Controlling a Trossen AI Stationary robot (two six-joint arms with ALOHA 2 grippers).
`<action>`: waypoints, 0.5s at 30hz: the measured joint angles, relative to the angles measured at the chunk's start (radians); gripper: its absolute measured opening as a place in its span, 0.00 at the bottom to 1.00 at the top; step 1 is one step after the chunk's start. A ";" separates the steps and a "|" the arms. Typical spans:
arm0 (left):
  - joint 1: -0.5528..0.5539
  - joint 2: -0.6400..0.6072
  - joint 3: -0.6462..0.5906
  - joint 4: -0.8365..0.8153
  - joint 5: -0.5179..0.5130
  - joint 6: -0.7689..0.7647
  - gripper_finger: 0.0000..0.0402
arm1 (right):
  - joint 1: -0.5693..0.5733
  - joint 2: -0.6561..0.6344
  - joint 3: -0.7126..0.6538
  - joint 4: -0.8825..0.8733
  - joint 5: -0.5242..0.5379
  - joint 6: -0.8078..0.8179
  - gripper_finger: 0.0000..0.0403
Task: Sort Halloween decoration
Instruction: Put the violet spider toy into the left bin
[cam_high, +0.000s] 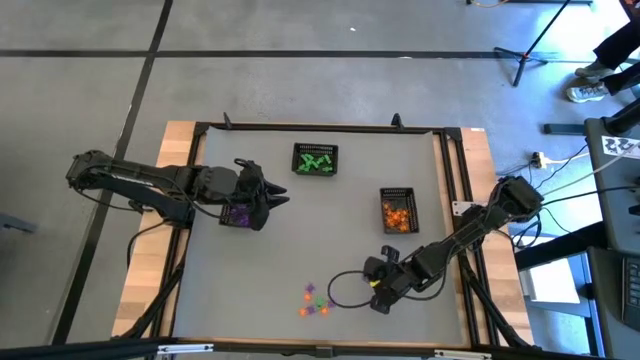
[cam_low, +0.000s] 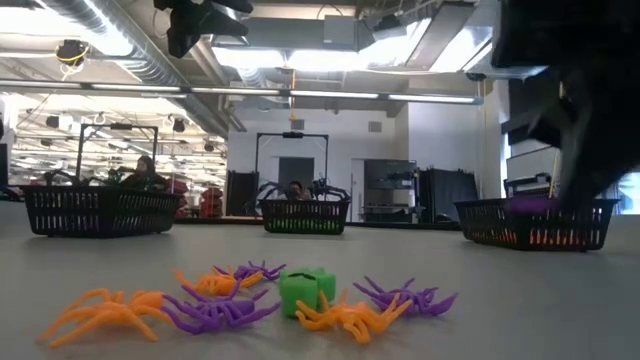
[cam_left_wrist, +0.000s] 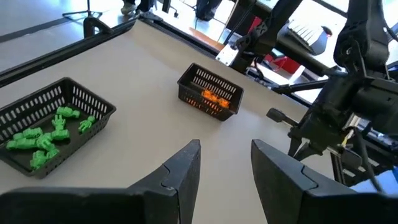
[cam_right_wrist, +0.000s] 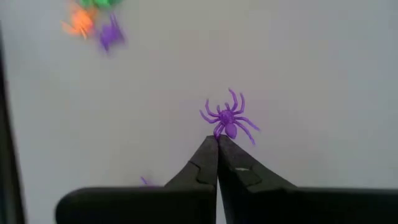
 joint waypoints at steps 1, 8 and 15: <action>-0.003 0.000 0.000 0.008 0.001 0.000 0.33 | -0.005 -0.012 0.000 0.000 0.010 0.000 0.00; -0.027 0.052 0.000 0.127 0.025 -0.081 0.33 | -0.095 -0.131 0.002 0.027 0.138 0.001 0.00; 0.012 0.189 0.001 0.273 0.147 -0.562 0.33 | -0.209 -0.205 0.003 0.155 0.199 -0.110 0.00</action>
